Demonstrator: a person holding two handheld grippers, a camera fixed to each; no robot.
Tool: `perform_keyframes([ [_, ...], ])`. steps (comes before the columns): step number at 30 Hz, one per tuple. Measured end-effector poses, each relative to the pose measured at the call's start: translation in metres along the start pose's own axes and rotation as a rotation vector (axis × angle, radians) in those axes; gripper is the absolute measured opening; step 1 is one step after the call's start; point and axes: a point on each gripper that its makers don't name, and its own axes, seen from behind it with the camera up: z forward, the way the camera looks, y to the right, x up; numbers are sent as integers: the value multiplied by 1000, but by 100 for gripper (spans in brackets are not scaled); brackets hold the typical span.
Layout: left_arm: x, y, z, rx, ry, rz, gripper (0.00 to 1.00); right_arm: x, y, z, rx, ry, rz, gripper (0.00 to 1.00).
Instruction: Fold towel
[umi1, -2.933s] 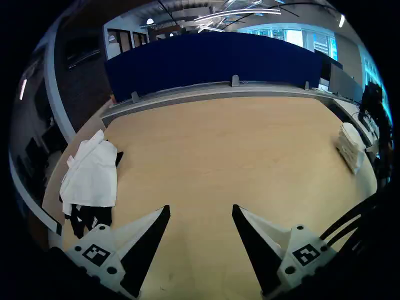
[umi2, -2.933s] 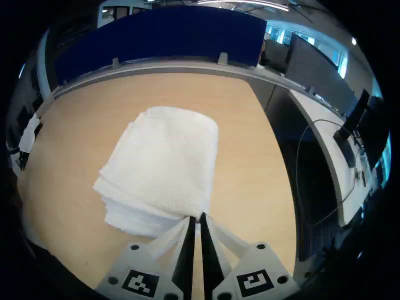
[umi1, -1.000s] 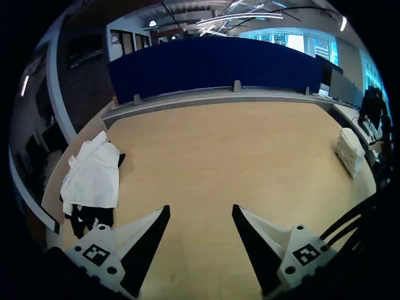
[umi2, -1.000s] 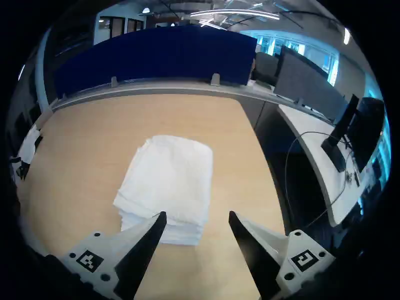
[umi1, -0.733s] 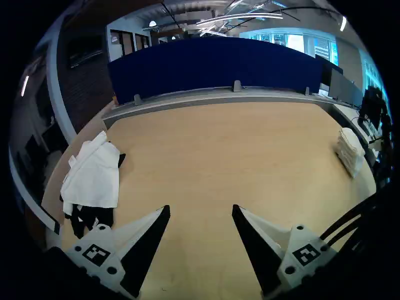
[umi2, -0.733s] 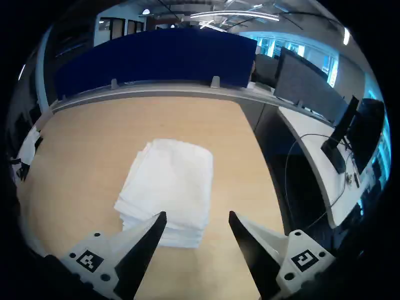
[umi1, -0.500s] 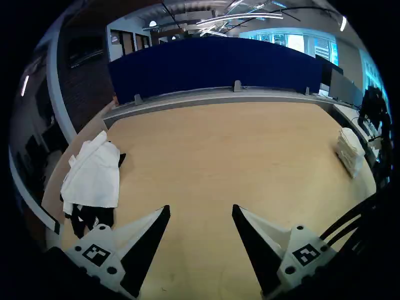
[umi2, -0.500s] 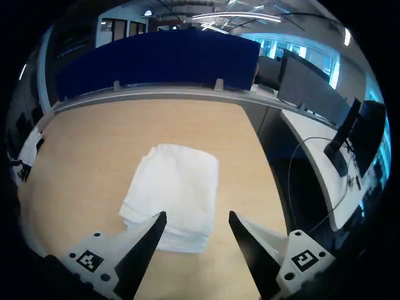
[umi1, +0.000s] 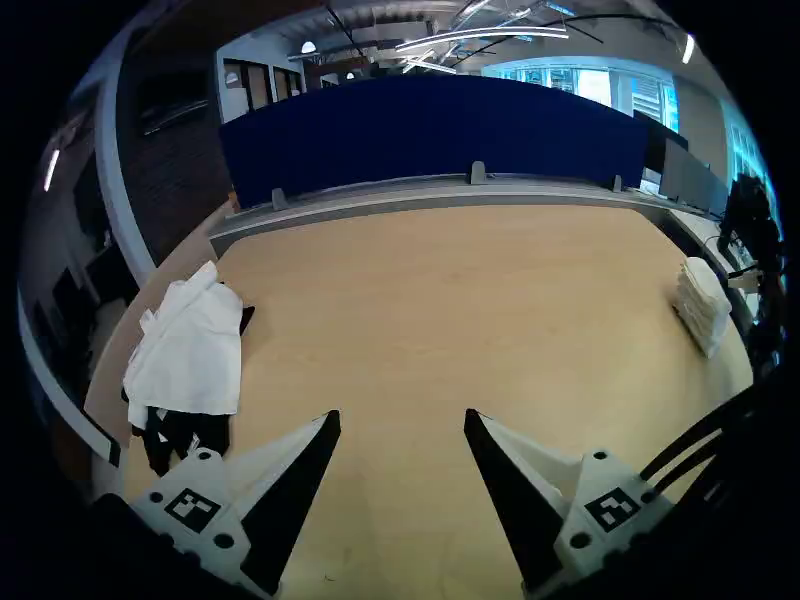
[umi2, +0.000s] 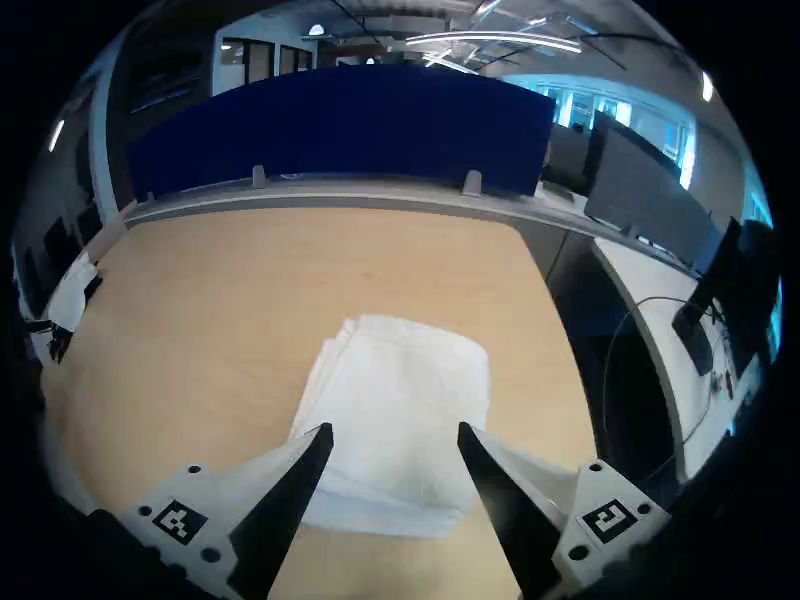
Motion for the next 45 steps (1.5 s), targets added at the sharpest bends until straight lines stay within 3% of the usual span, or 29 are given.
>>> perform_keyframes([
  [14, 0, -2, 4, 2, -2, -3, 92, 10, -18, 13, 31, 2, -12, 97],
  [32, 1, -3, 9, 3, -4, -5, 92, 7, -20, 18, 33, -6, -13, 97],
  [45, 3, -4, 8, 9, -6, 3, 92, -33, -24, 28, 47, -71, -8, 97],
])
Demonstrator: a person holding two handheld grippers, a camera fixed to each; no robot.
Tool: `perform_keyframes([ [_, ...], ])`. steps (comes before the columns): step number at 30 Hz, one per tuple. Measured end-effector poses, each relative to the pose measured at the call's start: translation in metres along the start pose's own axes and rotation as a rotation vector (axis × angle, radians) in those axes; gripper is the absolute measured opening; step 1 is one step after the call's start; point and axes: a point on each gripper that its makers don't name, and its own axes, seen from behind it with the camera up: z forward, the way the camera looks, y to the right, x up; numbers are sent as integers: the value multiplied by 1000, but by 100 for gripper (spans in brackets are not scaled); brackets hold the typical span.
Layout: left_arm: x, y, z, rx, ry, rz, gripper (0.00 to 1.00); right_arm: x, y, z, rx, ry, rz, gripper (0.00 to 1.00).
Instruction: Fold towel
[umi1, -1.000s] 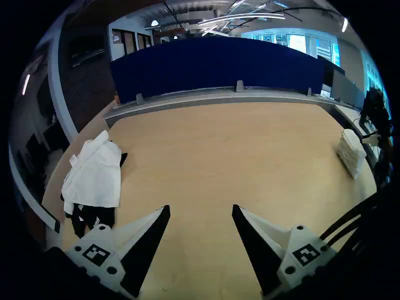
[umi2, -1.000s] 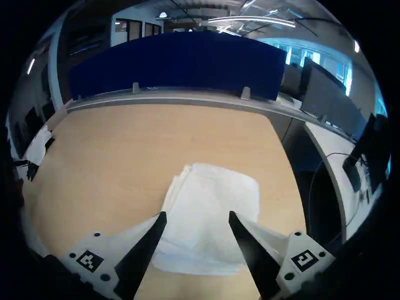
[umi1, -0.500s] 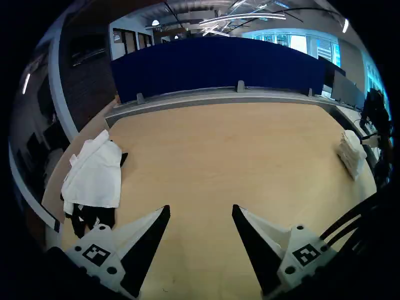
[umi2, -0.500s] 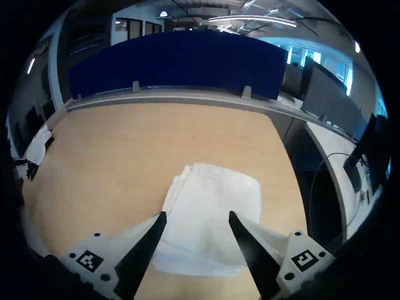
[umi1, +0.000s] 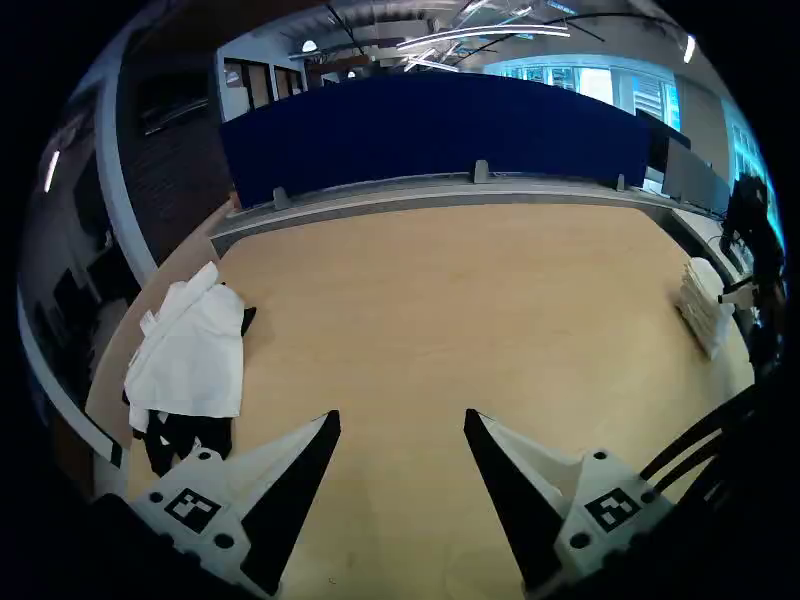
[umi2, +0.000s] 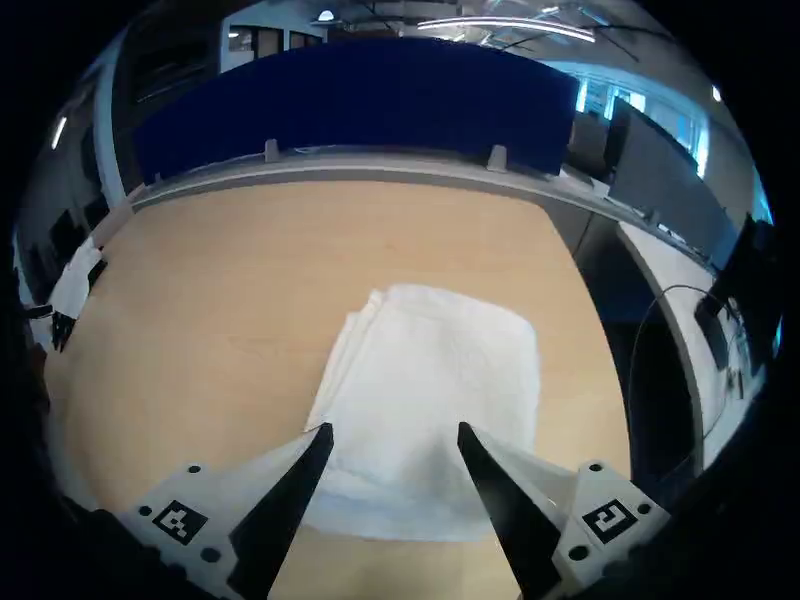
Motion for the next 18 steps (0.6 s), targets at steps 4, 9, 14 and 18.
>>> perform_keyframes([
  [4, 0, -1, 0, 3, -1, 5, 92, -16, -2, 2, 5, -22, 1, 97],
  [9, 0, -2, 0, 6, -3, 11, 92, -33, -3, 5, 8, -40, 3, 97],
  [14, 1, -3, -1, 10, -2, 15, 92, -44, -5, 10, 14, -44, -1, 97],
  [18, 2, -3, -2, 13, -2, 18, 92, -47, -6, 12, 17, -46, -16, 97],
])
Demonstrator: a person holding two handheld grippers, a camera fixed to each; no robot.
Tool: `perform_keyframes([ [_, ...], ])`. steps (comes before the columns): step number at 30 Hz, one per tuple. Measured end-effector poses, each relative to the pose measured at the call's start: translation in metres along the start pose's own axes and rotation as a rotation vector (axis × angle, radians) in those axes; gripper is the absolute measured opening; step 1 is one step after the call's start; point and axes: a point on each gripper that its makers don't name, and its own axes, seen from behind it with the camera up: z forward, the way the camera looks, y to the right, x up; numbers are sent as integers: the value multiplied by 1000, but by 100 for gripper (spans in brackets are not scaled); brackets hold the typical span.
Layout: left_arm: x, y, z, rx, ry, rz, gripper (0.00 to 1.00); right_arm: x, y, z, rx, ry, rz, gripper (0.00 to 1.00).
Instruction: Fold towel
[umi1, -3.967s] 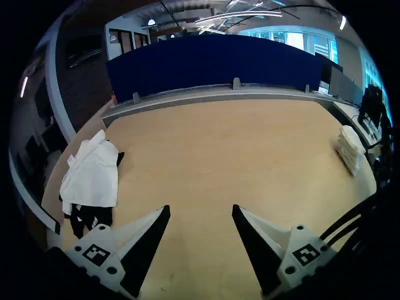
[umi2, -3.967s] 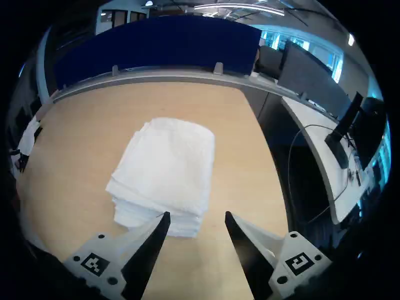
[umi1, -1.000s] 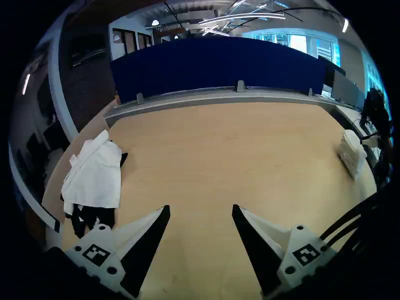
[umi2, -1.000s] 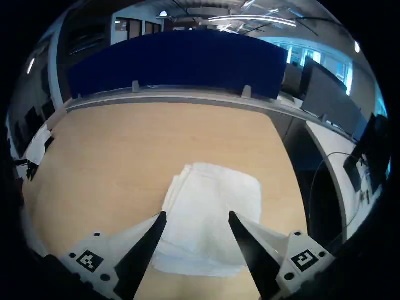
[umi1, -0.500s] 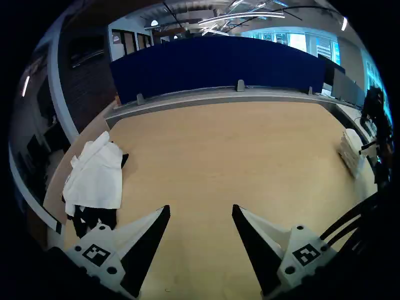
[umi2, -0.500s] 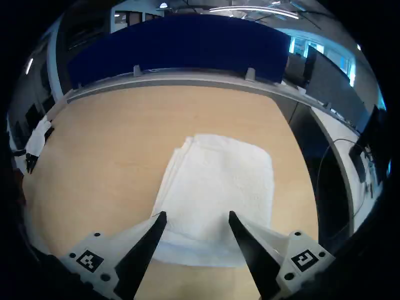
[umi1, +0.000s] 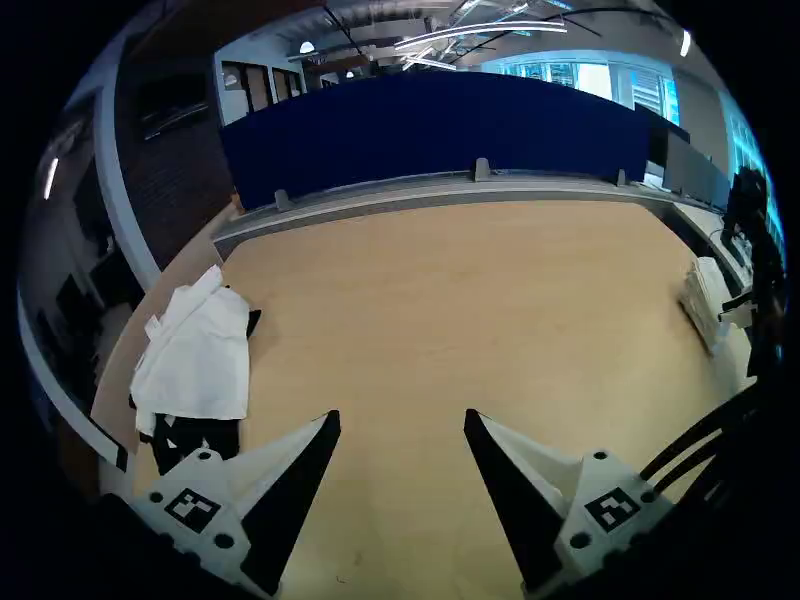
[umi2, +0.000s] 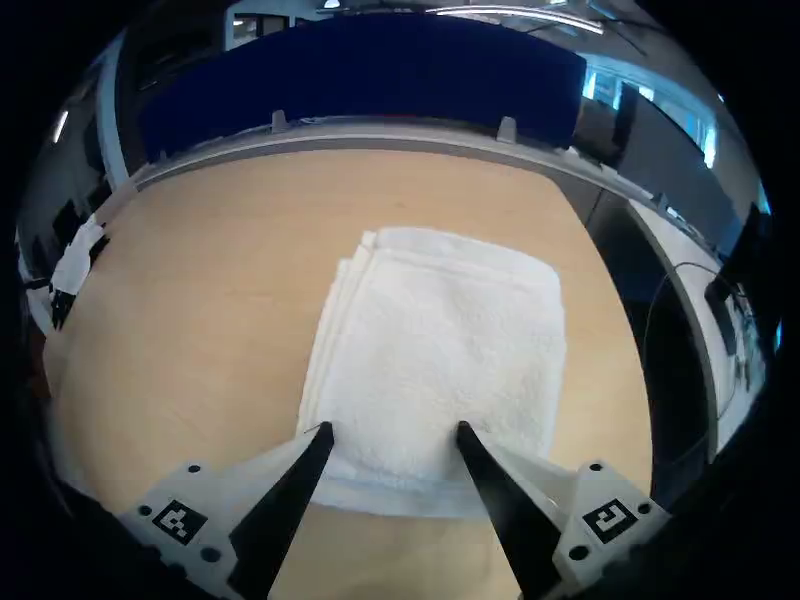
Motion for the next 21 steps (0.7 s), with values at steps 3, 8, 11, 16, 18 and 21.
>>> perform_keyframes([
  [3, 1, -1, -1, 2, 2, -1, 92, 3, 0, -1, -2, 2, -5, 97],
  [8, 0, -2, -2, 4, 3, -4, 92, 22, 0, -11, -8, 40, -1, 97],
  [11, 0, -3, -2, 4, 6, -7, 92, 33, 0, -20, -12, 67, -8, 96],
  [16, 1, -2, -1, 1, 10, -16, 92, 44, 3, -28, -19, 84, -12, 96],
  [18, 2, -2, -1, -1, 12, -16, 92, 49, 3, -31, -20, 93, -9, 96],
  [21, 3, -2, -1, -2, 15, -12, 92, 60, 4, -35, -22, 118, -2, 97],
])
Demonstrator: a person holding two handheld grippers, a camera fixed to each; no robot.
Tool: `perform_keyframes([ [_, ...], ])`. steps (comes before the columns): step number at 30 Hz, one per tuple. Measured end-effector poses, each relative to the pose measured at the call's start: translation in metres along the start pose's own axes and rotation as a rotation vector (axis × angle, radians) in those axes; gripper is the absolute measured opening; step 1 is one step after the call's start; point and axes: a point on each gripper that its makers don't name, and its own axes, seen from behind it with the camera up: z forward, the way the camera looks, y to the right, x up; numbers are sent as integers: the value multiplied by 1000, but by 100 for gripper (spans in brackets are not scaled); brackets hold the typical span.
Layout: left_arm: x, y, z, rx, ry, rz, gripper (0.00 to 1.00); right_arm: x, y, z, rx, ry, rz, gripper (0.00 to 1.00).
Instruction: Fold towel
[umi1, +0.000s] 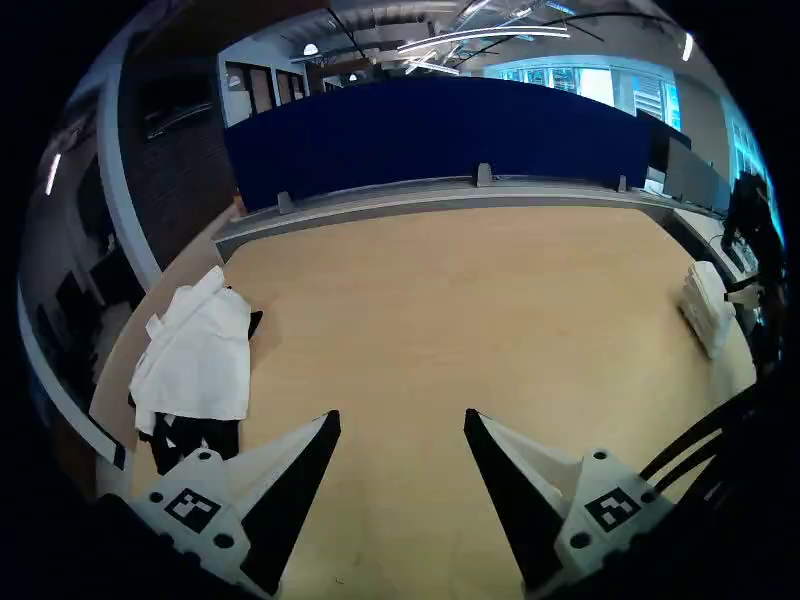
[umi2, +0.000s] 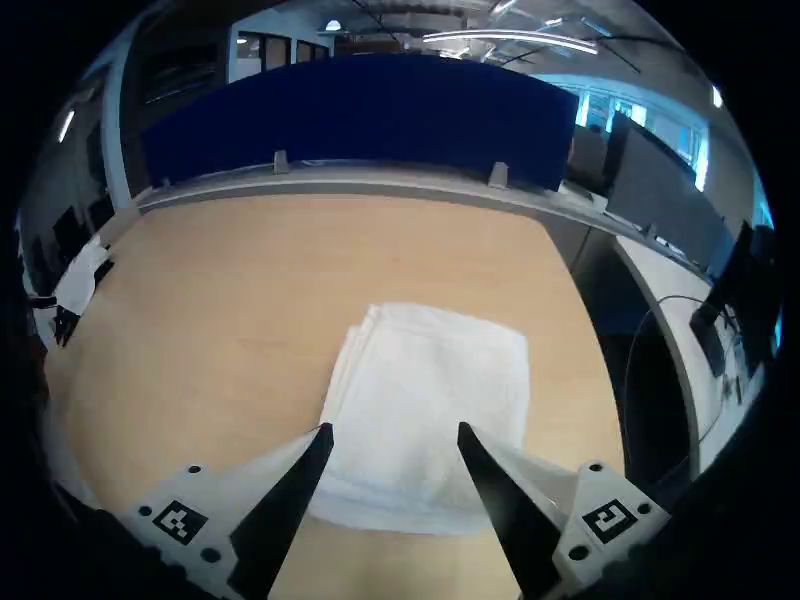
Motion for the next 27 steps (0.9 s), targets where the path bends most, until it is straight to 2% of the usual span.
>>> perform_keyframes([
  [6, 3, -2, 0, 1, 12, -4, 92, 35, 0, -14, -9, 101, 23, 96],
  [11, 7, -4, 0, 0, 25, -11, 92, 60, 3, -31, -42, 197, 52, 96],
  [21, 11, -6, -2, 0, 33, -5, 92, 124, 11, -84, -106, 487, 126, 97],
  [27, 11, -7, -5, 0, 37, -6, 92, 148, 4, -105, -101, 606, 138, 100],
])
